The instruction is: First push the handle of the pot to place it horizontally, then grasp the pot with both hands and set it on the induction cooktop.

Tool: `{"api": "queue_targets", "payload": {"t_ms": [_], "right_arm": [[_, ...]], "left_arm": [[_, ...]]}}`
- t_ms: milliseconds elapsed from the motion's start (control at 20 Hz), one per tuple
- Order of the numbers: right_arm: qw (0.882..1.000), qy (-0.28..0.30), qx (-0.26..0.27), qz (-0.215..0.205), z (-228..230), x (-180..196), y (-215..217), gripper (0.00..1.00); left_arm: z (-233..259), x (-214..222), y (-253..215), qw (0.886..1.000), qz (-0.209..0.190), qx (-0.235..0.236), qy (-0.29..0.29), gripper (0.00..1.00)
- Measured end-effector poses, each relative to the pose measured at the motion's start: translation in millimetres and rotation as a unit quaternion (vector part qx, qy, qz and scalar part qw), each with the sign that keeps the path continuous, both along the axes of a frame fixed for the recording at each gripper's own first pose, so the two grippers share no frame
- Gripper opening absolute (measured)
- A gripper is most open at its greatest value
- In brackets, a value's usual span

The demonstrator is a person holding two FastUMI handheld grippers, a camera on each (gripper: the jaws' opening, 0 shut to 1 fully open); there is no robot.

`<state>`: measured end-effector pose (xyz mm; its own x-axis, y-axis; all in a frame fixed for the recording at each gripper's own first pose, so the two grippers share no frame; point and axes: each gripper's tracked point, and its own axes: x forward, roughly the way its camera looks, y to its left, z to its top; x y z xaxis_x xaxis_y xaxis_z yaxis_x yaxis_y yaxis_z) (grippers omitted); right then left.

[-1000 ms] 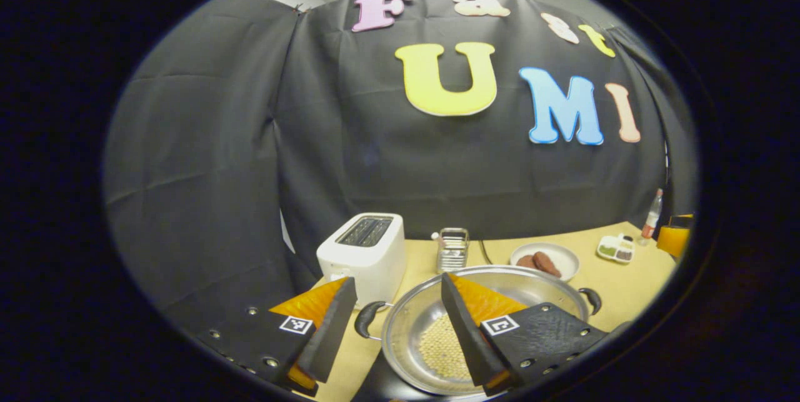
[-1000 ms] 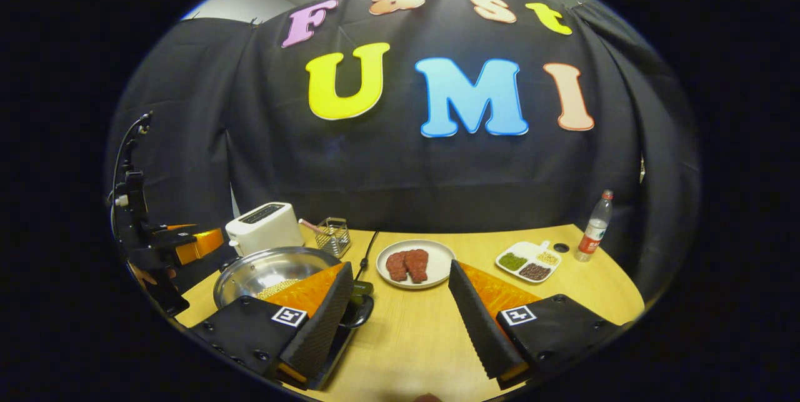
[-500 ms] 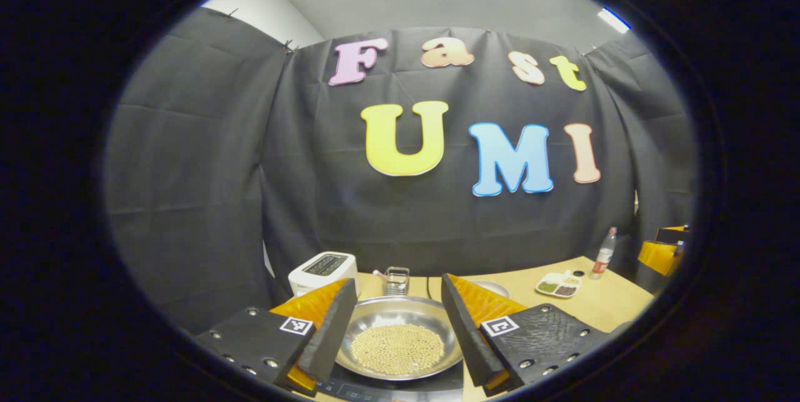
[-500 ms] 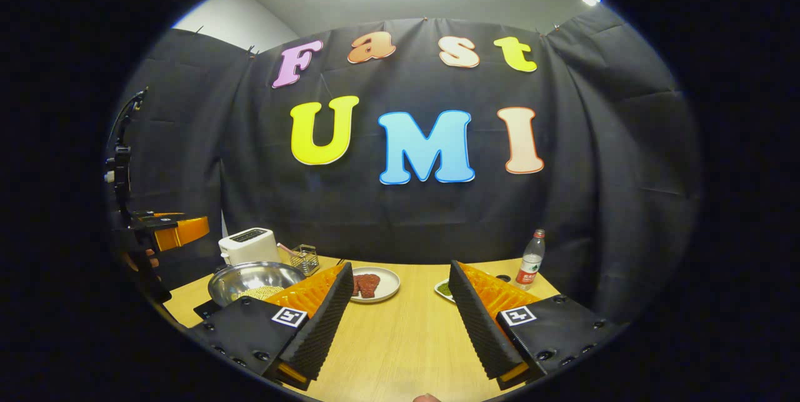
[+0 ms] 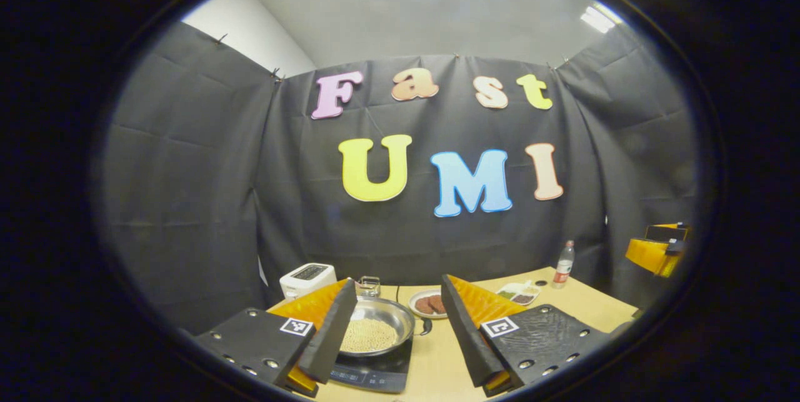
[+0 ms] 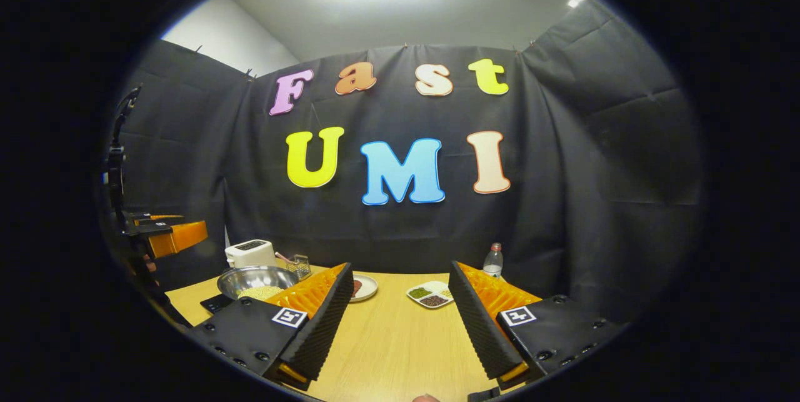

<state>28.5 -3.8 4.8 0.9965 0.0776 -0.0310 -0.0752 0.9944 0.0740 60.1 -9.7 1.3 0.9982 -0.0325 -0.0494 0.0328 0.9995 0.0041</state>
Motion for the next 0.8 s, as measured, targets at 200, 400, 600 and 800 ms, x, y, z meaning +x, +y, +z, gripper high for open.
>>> {"api": "queue_targets", "payload": {"t_ms": [200,400,600,800], "right_arm": [[1.000,-0.003,-0.009,-0.013,2.9,-33.4,-13.7,0.96],[1.000,-0.004,0.003,-0.021,9.5,-59.0,-11.5,0.96],[0.999,-0.018,0.006,-0.037,20.0,-79.7,-3.6,0.92],[0.999,-0.023,0.010,-0.036,22.5,-102.5,11.5,0.92]], "left_arm": [[17.9,-33.8,-14.1,1.000,-0.009,0.000,-0.012,0.79],[28.3,-57.4,-14.2,1.000,-0.017,0.002,-0.024,0.79],[29.3,-78.4,-7.4,0.999,-0.033,0.008,-0.027,0.80],[34.9,-98.2,4.4,0.999,-0.034,0.003,-0.035,0.79]]}}
